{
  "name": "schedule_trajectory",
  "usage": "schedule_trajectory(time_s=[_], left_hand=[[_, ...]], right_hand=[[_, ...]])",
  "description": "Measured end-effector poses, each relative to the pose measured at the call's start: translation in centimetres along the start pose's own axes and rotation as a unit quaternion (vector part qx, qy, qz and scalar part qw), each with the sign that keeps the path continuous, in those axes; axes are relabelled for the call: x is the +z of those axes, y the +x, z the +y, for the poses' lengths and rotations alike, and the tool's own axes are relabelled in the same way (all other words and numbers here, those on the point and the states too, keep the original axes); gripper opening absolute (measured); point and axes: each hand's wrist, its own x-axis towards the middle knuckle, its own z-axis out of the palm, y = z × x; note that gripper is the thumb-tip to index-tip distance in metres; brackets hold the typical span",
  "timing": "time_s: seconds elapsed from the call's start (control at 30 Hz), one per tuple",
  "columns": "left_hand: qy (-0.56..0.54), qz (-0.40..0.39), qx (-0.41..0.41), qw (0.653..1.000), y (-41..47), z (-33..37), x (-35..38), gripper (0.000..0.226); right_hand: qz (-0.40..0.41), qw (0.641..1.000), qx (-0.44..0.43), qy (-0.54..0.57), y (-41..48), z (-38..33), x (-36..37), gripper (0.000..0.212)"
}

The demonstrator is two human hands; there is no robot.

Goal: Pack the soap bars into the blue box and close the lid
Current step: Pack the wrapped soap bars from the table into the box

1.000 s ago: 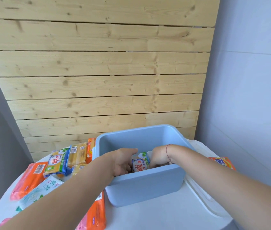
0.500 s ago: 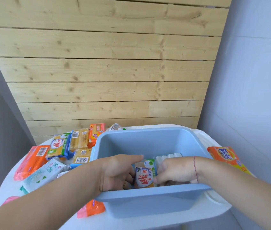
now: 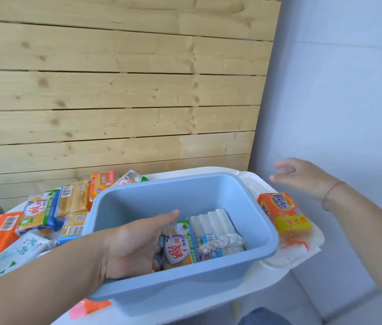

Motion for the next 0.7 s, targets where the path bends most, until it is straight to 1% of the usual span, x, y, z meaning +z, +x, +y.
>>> schedule_trajectory(time_s=[0.03,0.07,0.1,0.13,0.17,0.27,0.4,0.47,0.53,0.57,0.6,0.63,0.67,0.7], left_hand=[[0.0,-0.002,0.0,1.0,0.0,0.0,0.0,0.054],[0.0,-0.003,-0.001,1.0,0.0,0.1,0.1,0.056],[0.0,-0.004,-0.002,1.0,-0.1,0.1,0.2,0.058],[-0.001,-0.003,-0.001,1.0,-0.1,0.1,0.2,0.06],[0.001,-0.001,-0.001,1.0,-0.1,0.1,0.2,0.061],[0.011,0.017,-0.002,1.0,-0.4,0.1,0.3,0.062],[0.023,0.06,0.005,0.998,-0.5,0.0,0.0,0.066],[0.015,0.091,0.027,0.995,-0.8,0.3,0.1,0.072],[-0.006,0.112,0.061,0.992,-1.2,0.7,0.3,0.077],[-0.017,0.113,0.078,0.99,-1.4,1.0,0.3,0.077],[-0.03,0.112,0.094,0.989,-1.5,1.2,0.2,0.077],[-0.042,0.107,0.107,0.988,-1.7,1.5,0.1,0.078],[-0.051,0.099,0.116,0.987,-1.9,1.8,0.0,0.079],[-0.059,0.092,0.122,0.987,-2.2,2.0,-0.1,0.08]], right_hand=[[-0.025,0.994,0.047,-0.094,0.9,1.7,1.2,0.071],[-0.05,0.983,0.084,-0.157,1.4,3.4,2.5,0.088],[-0.063,0.976,0.107,-0.18,1.8,4.6,3.9,0.1],[-0.058,0.975,0.119,-0.177,2.0,5.5,5.1,0.106],[-0.041,0.977,0.126,-0.17,2.0,6.0,6.0,0.107],[0.017,0.976,0.13,-0.172,1.8,6.2,6.6,0.096],[0.013,0.981,0.101,-0.163,1.6,5.1,4.3,0.082],[0.043,0.988,0.068,-0.128,1.1,3.6,2.0,0.076],[0.094,0.993,0.009,-0.074,0.1,0.9,-0.2,0.072],[0.113,0.993,-0.028,-0.034,-0.7,-0.7,-0.9,0.068],[0.116,0.991,-0.066,0.026,-1.8,-2.7,-1.3,0.062],[0.097,0.985,-0.098,0.104,-2.8,-4.5,-1.3,0.056],[0.055,0.973,-0.121,0.19,-3.9,-6.4,-0.9,0.051],[-0.005,0.957,-0.125,0.263,-5.0,-8.2,-0.1,0.047]])
